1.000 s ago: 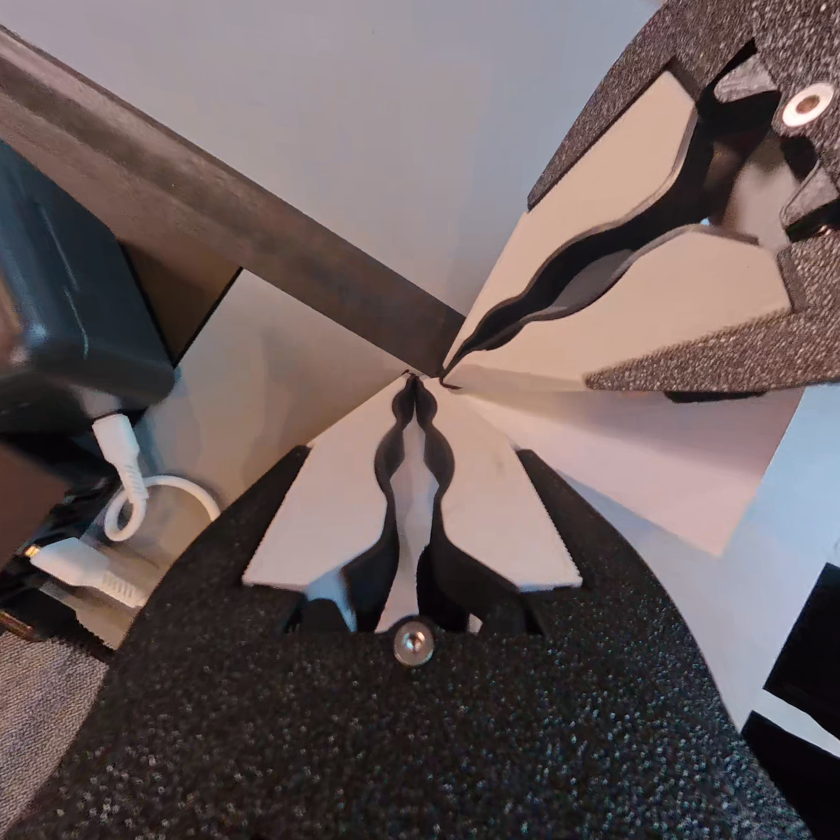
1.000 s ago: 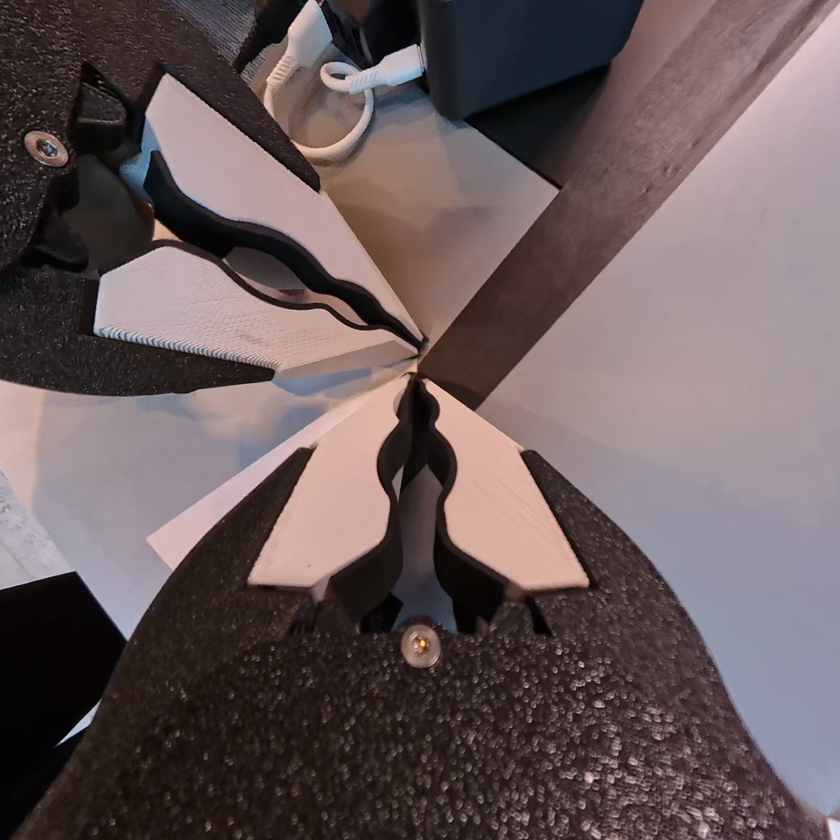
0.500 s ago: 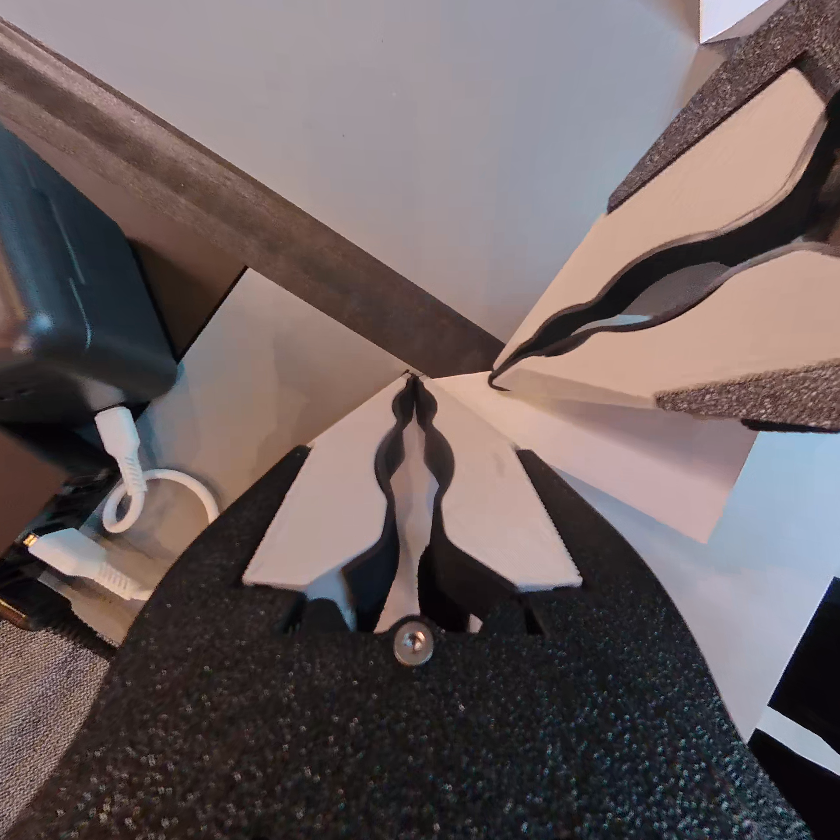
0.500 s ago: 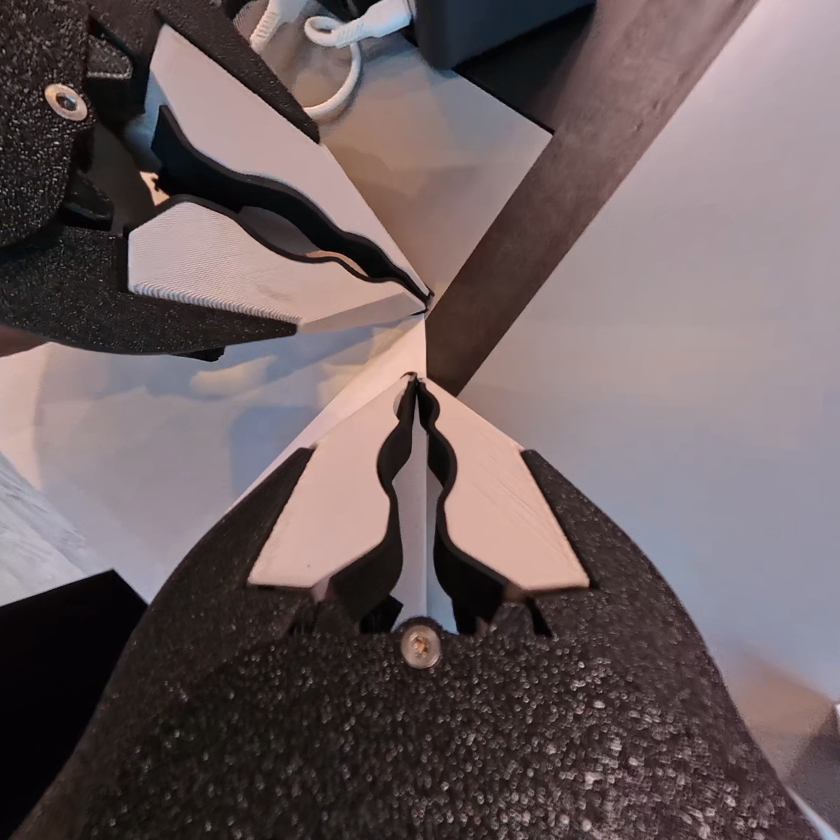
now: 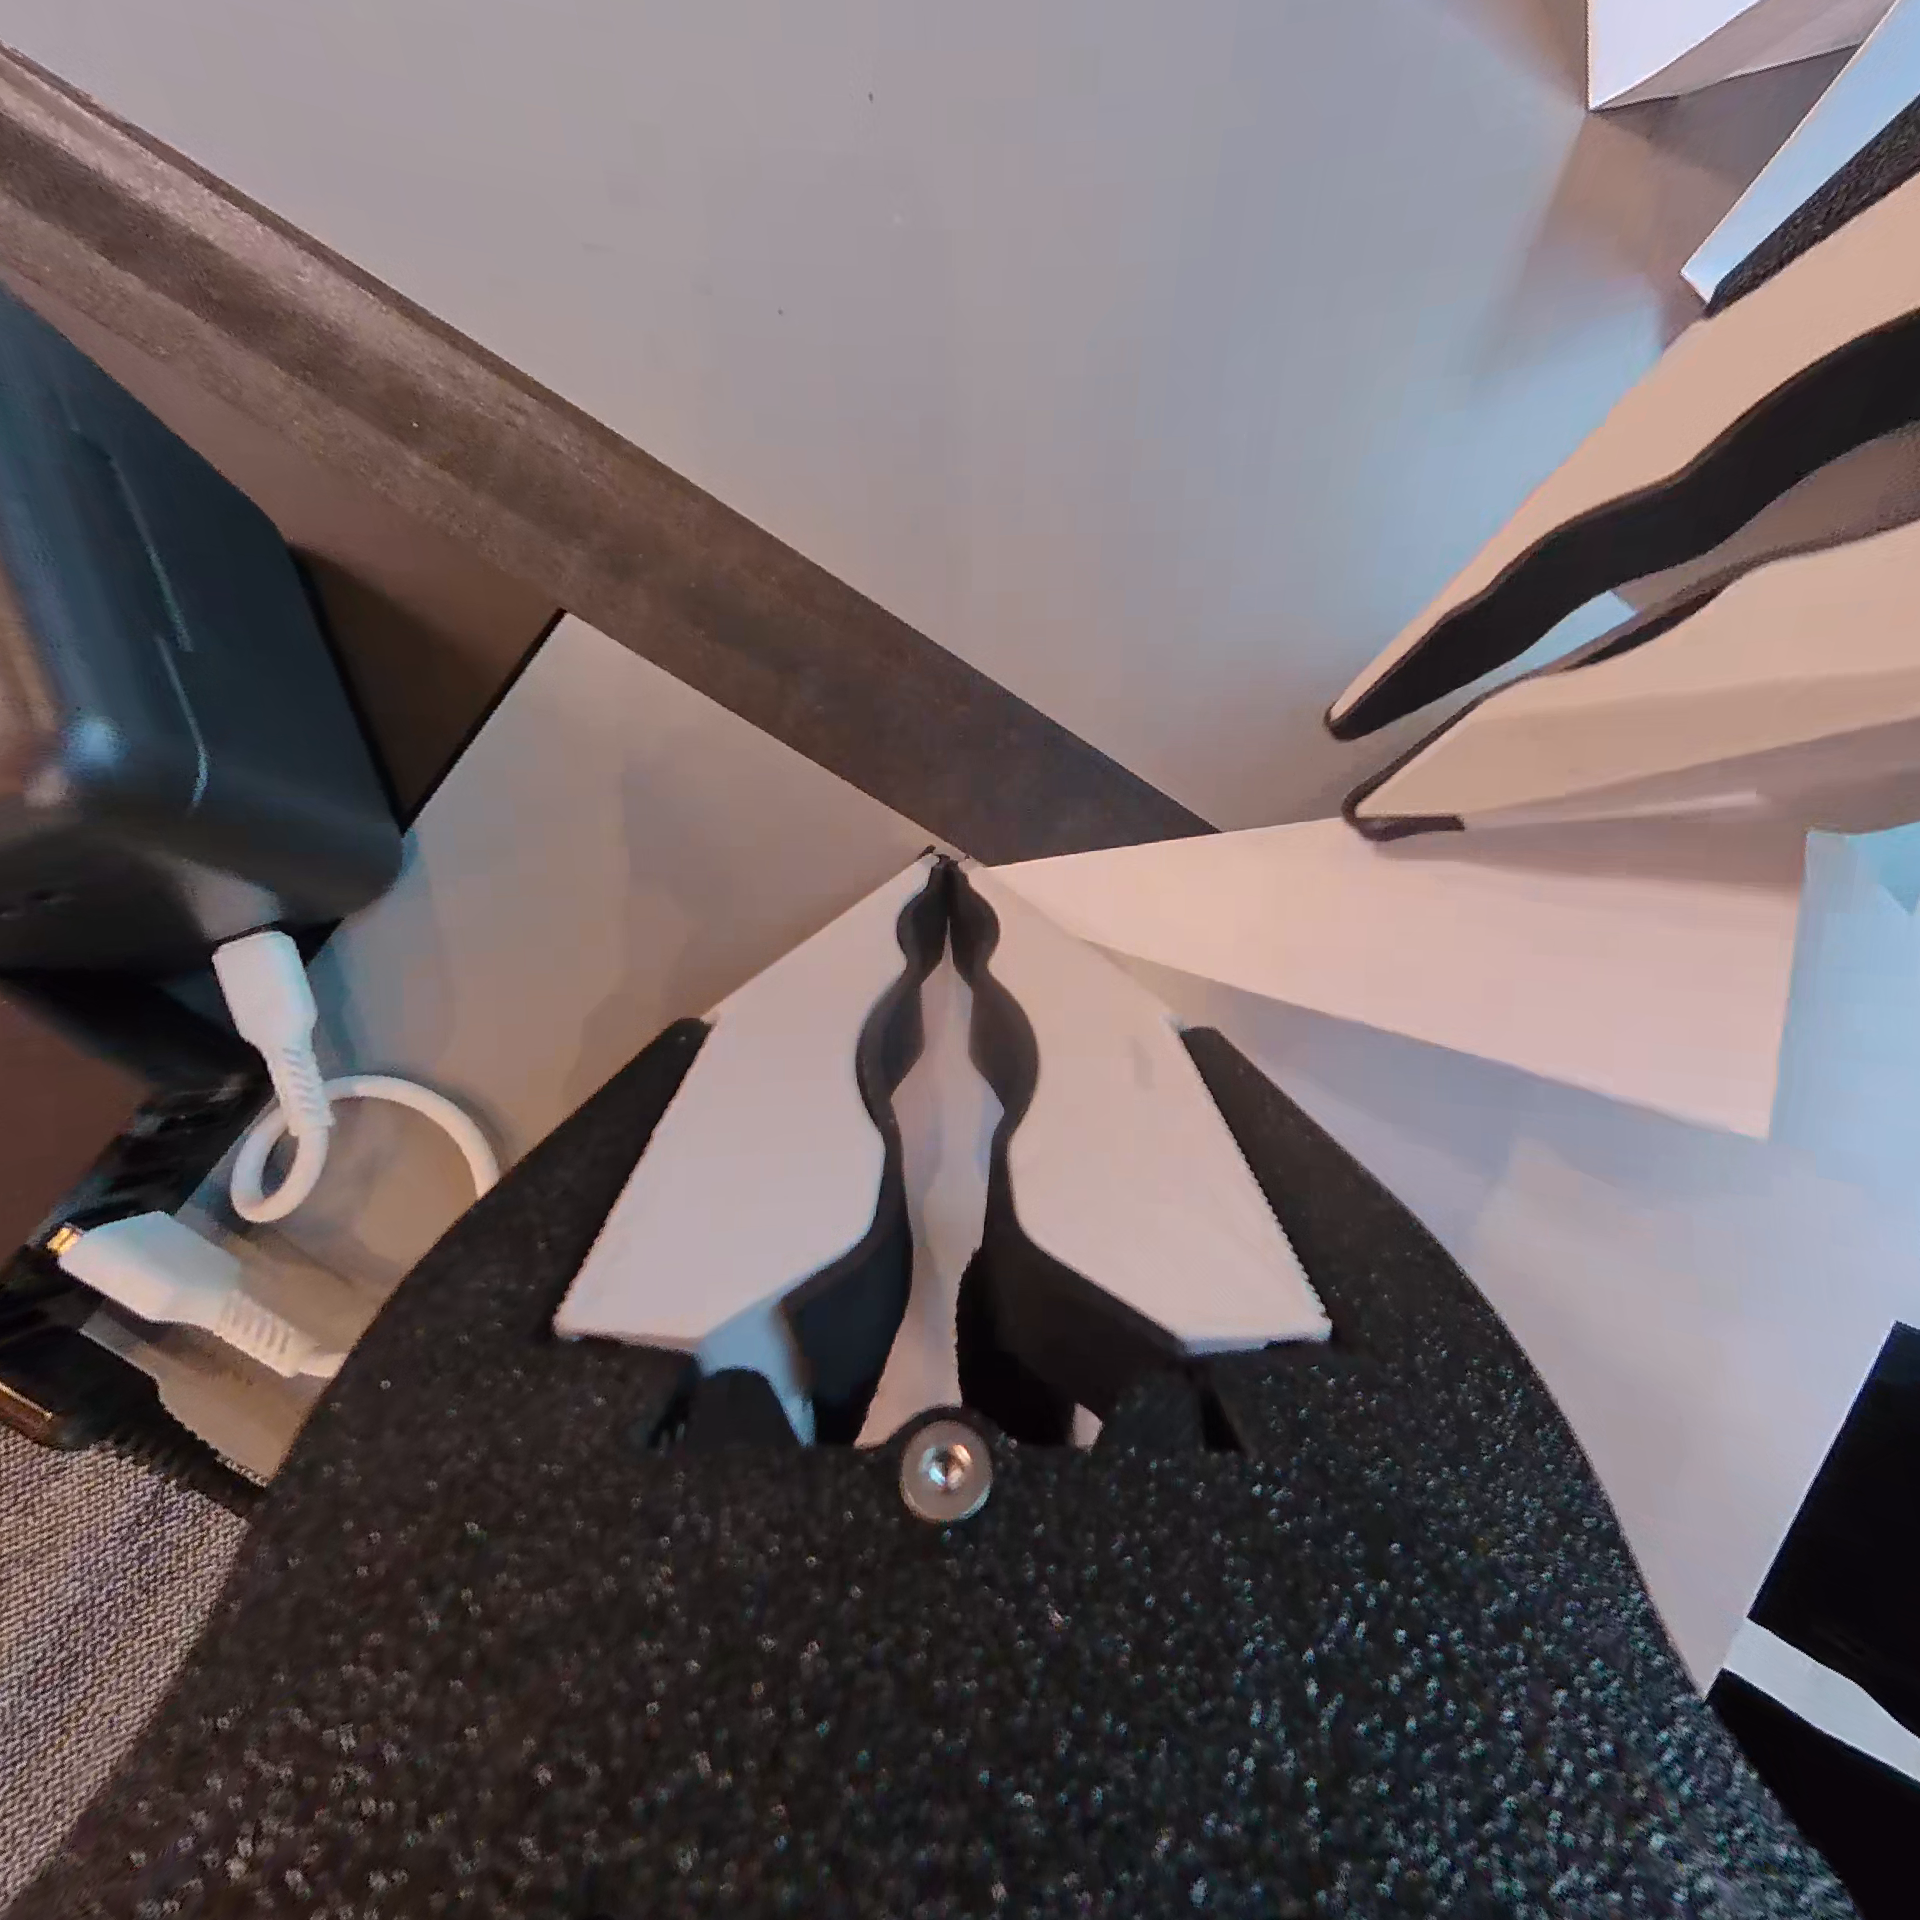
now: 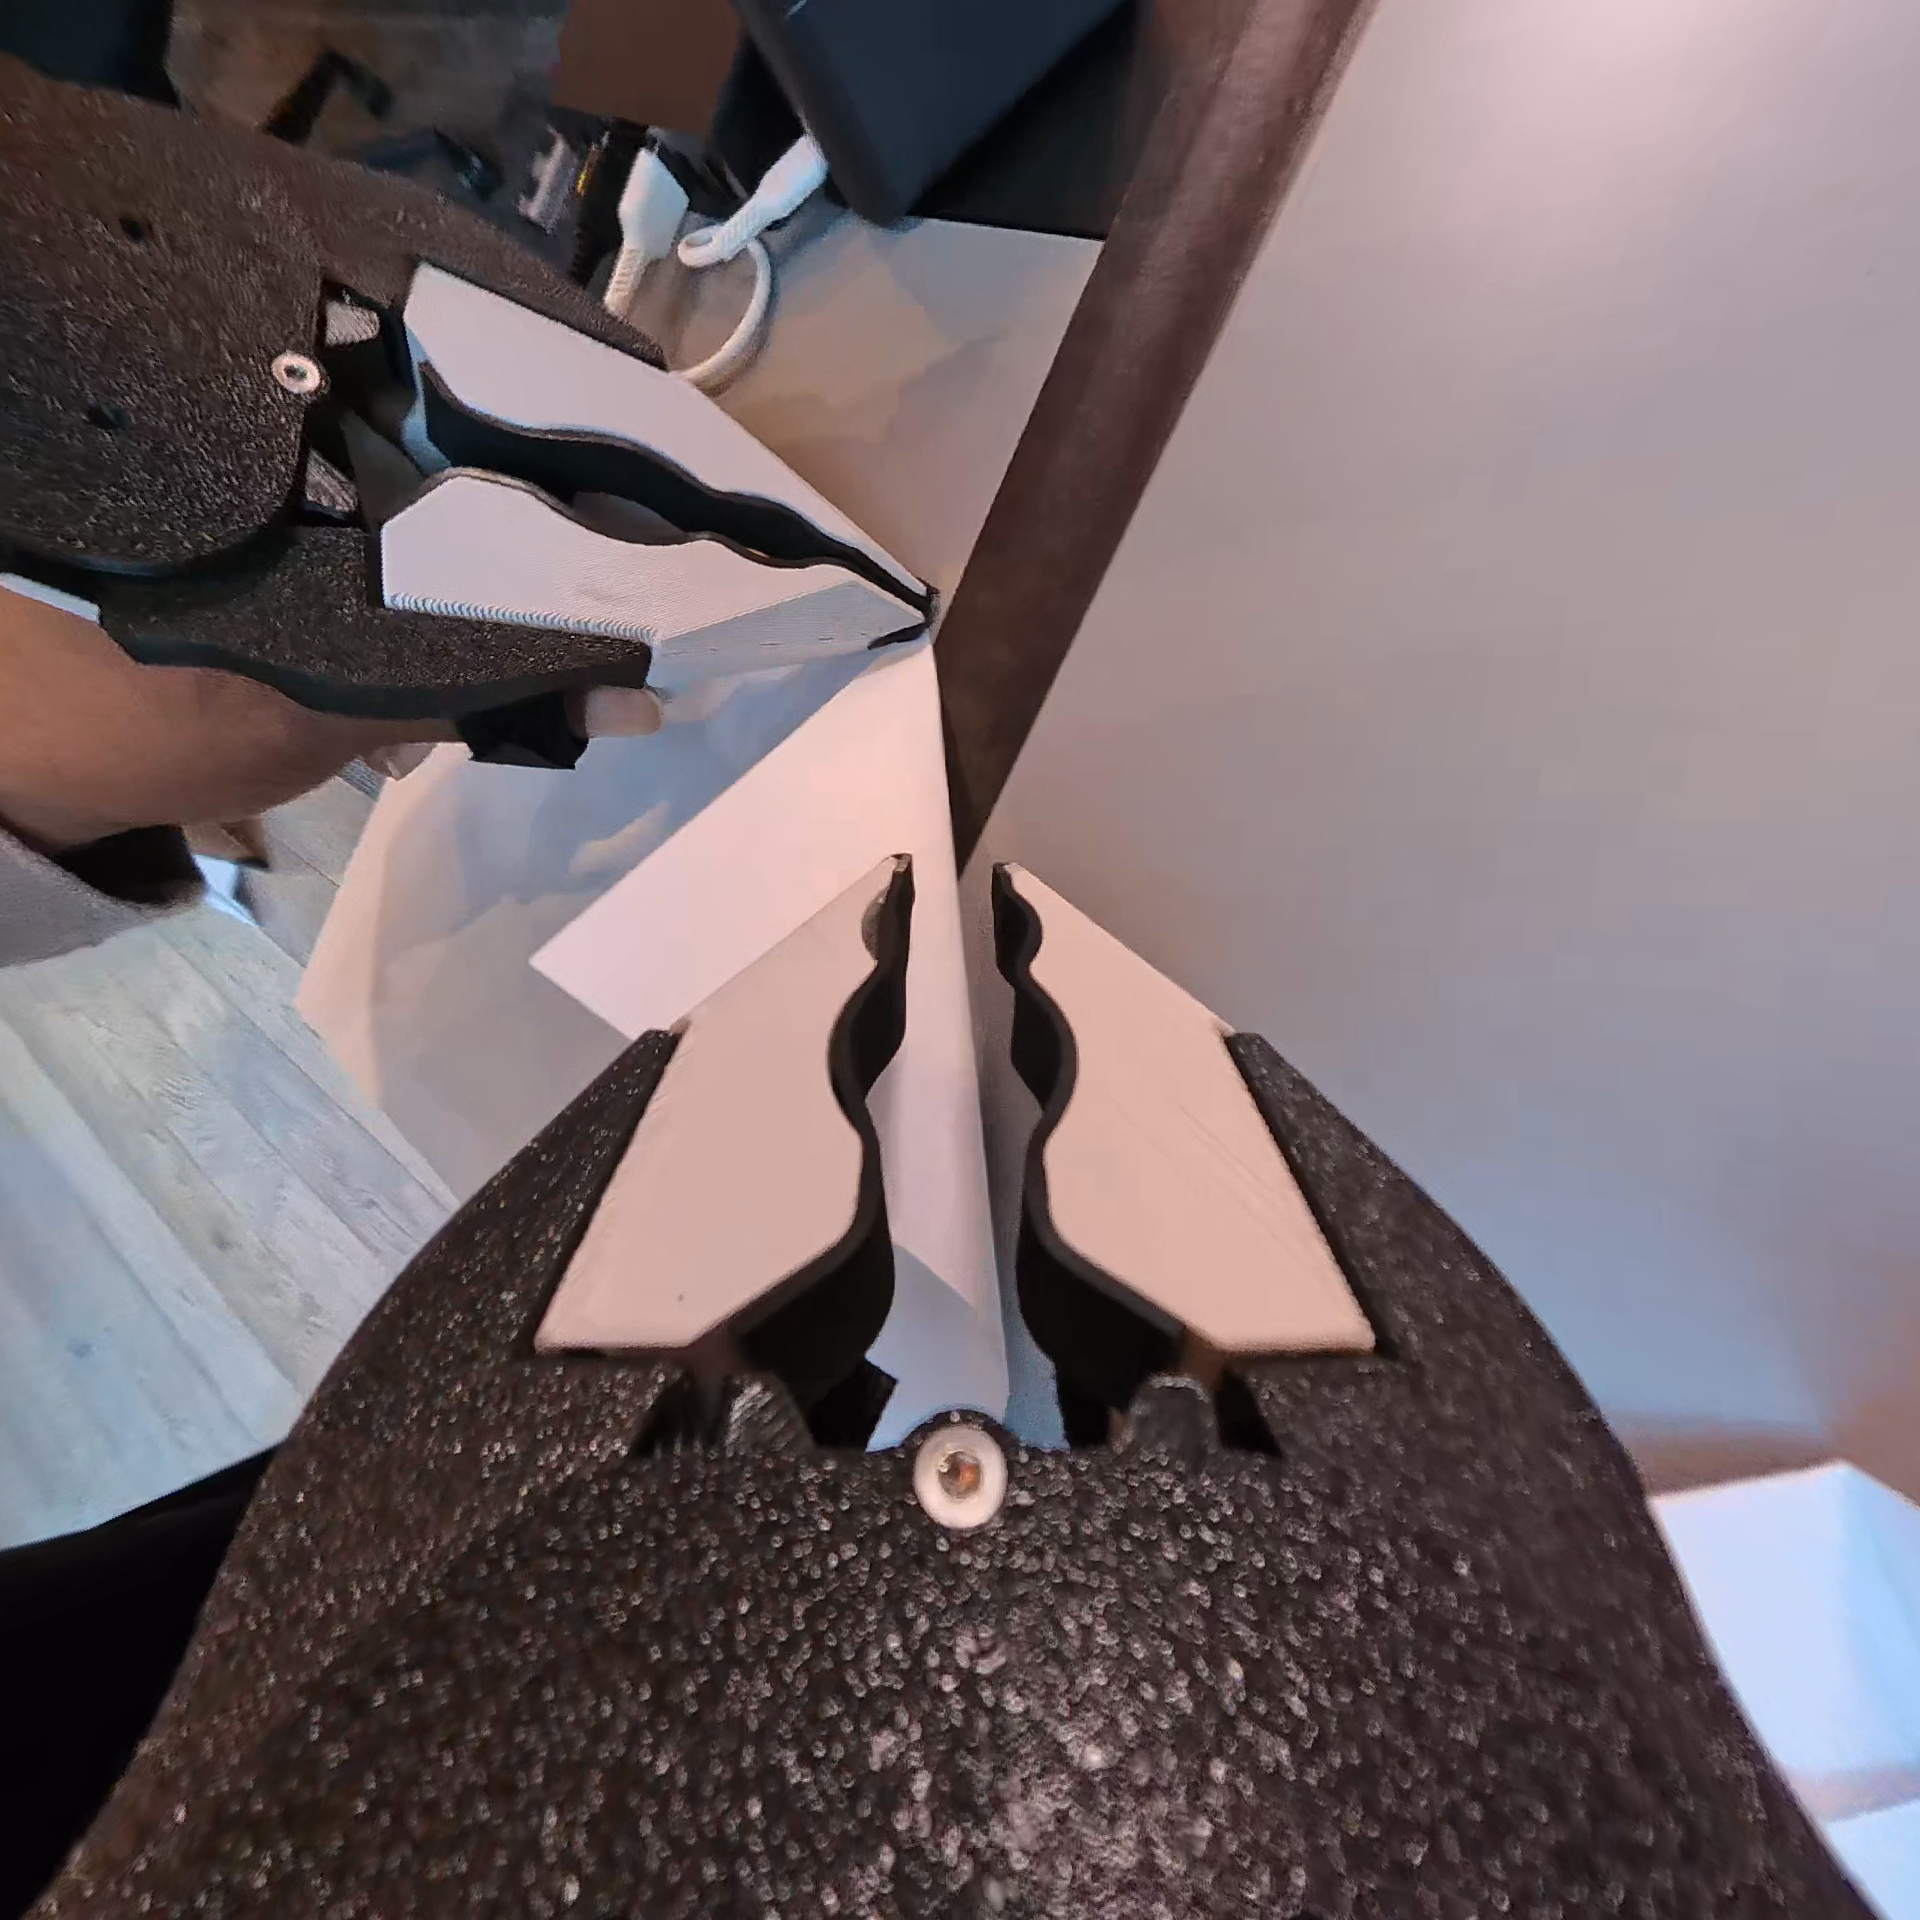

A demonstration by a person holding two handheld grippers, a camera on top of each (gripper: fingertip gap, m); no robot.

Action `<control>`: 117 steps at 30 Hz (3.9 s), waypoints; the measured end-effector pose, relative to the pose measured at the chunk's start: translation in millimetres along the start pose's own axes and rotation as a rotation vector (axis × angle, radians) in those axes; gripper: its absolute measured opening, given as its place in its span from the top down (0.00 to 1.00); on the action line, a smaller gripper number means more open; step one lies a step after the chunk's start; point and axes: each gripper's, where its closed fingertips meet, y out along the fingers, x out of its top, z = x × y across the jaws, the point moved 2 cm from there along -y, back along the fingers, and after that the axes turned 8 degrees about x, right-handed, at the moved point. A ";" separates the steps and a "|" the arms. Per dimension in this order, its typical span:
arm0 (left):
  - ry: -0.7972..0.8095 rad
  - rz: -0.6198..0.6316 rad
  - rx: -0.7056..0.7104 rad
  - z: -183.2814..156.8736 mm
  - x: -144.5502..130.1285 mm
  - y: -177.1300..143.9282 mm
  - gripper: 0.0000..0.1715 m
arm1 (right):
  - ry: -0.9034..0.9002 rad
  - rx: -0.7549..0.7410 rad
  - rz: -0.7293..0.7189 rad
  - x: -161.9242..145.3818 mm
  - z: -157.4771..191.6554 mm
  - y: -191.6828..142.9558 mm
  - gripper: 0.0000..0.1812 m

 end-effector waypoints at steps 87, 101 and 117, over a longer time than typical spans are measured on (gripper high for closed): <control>-0.041 0.063 -0.419 21.9 9.1 -14.5 1.00 | -0.670 0.013 0.296 -27.8 -5.1 10.2 0.97; -0.064 0.112 -0.359 -9.7 -1.1 -5.9 1.00 | -0.706 -0.001 0.315 -27.2 -4.5 10.4 0.97; 0.191 0.193 -0.257 -11.5 -2.2 -3.3 1.00 | -0.417 0.093 0.133 19.1 9.7 15.1 0.96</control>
